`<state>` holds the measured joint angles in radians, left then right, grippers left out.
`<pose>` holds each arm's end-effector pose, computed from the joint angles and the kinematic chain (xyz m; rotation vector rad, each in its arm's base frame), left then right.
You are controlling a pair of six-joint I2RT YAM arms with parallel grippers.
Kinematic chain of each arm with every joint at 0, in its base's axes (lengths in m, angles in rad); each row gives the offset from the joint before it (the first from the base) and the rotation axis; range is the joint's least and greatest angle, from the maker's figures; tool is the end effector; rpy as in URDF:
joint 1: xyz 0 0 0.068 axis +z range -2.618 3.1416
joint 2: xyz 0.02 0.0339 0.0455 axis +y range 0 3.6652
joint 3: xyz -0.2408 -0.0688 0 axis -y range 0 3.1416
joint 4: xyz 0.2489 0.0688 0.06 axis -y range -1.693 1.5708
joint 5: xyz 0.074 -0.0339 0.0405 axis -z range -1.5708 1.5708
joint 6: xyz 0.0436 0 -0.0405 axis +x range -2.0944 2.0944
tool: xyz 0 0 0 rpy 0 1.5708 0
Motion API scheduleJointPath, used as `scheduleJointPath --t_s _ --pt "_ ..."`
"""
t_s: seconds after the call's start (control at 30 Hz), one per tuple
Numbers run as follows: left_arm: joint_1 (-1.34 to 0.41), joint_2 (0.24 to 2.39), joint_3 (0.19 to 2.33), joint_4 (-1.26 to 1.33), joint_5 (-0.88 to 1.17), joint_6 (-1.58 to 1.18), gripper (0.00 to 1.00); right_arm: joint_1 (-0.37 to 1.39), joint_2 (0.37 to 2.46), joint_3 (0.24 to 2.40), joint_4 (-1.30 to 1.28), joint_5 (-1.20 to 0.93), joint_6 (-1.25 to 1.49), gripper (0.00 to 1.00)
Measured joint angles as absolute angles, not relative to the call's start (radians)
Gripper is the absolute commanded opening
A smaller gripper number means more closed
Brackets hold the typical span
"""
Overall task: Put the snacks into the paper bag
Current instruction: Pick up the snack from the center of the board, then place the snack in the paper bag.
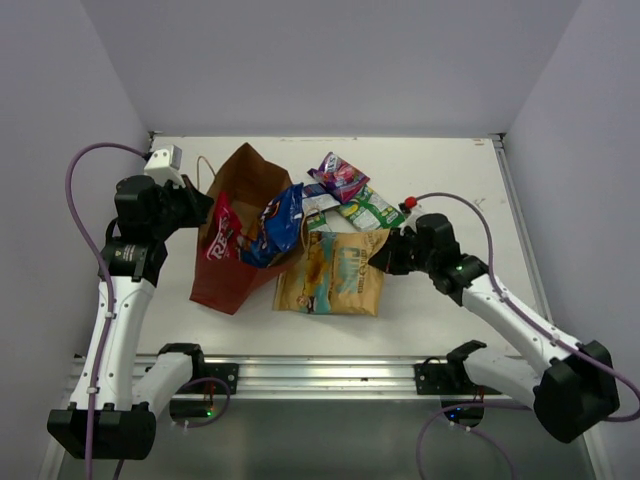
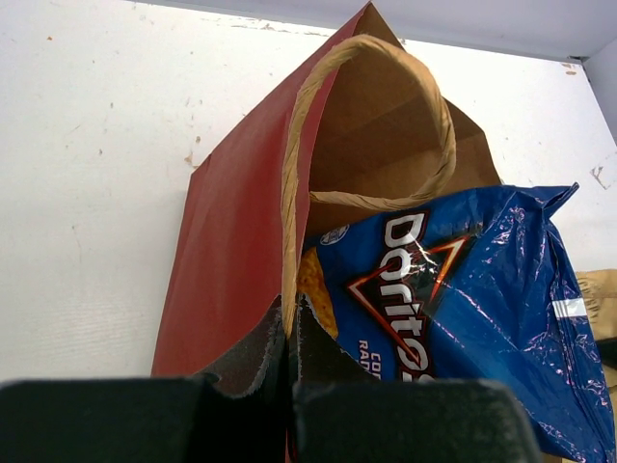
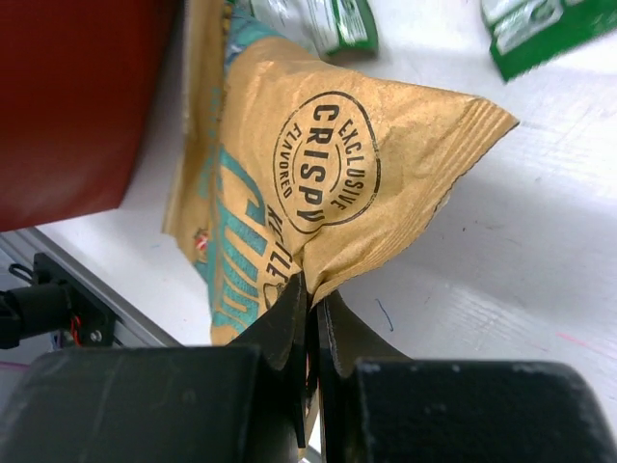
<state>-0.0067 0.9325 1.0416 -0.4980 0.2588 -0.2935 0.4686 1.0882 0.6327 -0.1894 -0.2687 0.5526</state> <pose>0.2248 -0.0127 0.3496 -0.1111 1.9700 -0.4501 0.2186 0.1236 0.2014 -0.0590 2.3264 0.8402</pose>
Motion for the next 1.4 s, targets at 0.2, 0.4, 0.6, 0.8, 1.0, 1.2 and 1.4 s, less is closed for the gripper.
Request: scheduleJointPath --t_s 0.2,0.4,0.6,0.8,1.0,1.2,1.4 --pt "-0.007 0.932 1.042 -0.498 0.273 -0.294 0.0 0.456 0.971 0.81 -0.384 -0.218 0.495 0.0" --pt "-0.007 0.932 1.042 -0.498 0.298 -0.294 0.0 0.451 0.937 0.985 -0.527 -0.174 0.459 0.0" --pt "-0.007 0.932 1.042 -0.495 0.321 -0.295 0.0 0.451 0.938 1.138 -0.601 -0.147 0.439 0.0" --pt "-0.007 0.936 1.042 -0.495 0.351 -0.295 0.0 0.451 0.994 1.32 -0.637 -0.141 0.422 0.0" --pt "-0.007 0.941 1.042 -0.494 0.368 -0.295 0.0 0.451 1.065 1.478 -0.633 -0.142 0.42 0.0" --pt "-0.007 0.941 1.042 -0.494 0.372 -0.295 0.0 0.451 1.139 1.62 -0.619 -0.15 0.421 0.0" --pt "-0.007 0.944 1.042 -0.493 0.373 -0.296 0.0 0.451 1.201 1.707 -0.589 -0.181 0.435 0.0"
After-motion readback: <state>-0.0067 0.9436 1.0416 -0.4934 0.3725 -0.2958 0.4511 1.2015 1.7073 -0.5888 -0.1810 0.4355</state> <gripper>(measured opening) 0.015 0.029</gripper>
